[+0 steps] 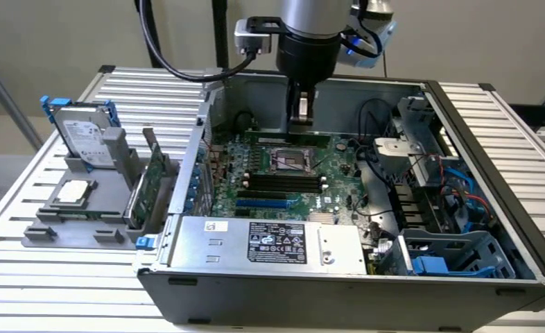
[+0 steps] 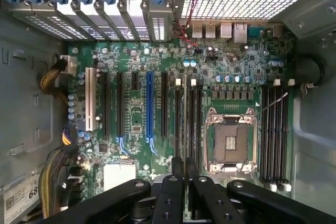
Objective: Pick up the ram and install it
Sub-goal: 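Insert the ram into the slot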
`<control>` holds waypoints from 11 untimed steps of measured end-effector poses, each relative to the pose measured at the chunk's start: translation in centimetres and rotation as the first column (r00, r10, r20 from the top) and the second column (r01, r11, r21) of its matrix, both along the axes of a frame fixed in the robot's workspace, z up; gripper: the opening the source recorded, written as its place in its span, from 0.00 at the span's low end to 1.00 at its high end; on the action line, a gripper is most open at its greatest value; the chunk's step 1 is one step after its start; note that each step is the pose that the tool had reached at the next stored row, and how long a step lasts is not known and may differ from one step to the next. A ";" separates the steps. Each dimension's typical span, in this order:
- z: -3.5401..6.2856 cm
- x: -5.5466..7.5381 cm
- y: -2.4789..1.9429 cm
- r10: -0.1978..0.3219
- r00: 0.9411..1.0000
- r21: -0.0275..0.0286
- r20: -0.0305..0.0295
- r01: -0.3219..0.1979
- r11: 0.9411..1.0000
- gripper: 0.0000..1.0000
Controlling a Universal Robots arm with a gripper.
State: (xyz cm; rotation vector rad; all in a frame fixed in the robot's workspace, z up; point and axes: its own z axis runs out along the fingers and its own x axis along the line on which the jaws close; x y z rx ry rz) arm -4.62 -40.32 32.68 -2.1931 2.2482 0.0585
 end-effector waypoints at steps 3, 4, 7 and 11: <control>-0.54 0.0 0.32 0.000 1.000 0.000 0.000 0.000 1.000 0.00; -0.73 0.1 0.39 0.000 1.000 0.000 0.000 0.000 1.000 0.00; -1.27 0.2 0.62 0.000 1.000 0.000 0.000 0.000 1.000 0.00; -1.99 0.3 0.69 -0.001 1.000 0.000 0.000 0.001 1.000 0.00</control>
